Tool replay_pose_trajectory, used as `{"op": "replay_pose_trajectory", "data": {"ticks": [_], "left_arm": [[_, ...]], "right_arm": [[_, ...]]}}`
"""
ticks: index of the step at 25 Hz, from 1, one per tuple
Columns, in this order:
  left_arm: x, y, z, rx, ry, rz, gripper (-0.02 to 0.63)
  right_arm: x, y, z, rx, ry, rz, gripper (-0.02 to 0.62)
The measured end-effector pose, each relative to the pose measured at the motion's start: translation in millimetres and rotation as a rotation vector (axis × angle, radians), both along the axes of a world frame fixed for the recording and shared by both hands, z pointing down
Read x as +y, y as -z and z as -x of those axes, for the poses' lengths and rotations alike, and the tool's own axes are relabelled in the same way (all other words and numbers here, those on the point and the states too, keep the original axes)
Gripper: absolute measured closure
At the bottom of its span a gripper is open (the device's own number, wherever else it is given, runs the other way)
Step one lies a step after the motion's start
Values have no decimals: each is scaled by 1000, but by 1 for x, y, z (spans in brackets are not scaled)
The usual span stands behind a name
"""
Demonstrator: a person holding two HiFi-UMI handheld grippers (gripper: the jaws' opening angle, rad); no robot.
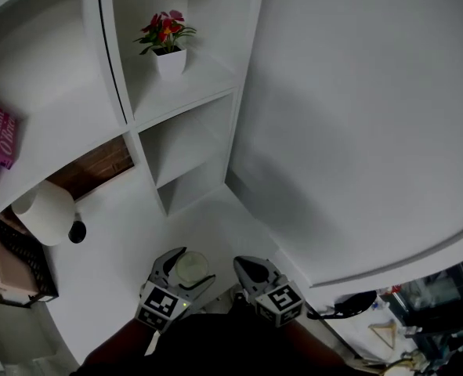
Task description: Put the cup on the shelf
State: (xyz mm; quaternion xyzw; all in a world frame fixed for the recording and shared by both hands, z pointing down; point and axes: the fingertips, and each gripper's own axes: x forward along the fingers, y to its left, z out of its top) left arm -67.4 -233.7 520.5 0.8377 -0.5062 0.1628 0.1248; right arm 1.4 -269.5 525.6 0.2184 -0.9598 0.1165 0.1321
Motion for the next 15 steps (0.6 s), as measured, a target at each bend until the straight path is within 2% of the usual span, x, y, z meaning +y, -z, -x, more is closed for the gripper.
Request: {"op": "replay_pose_trajectory", "data": {"ticks": [4,8,11,15], "left_arm": [[-27,9,2,4,81,4,213],[-53,15,0,16,159,3,213],[-70,16,2,-24,207,-11,213],[-92,18,3,-35,263,-4,213]], "right_arm": [[-26,6,7,-4,85,9,591],[-56,2,4,25,151,-28,591],[-74,1,3,10,187,-25,591],[-95,5,0,2,228,-24,591]]}}
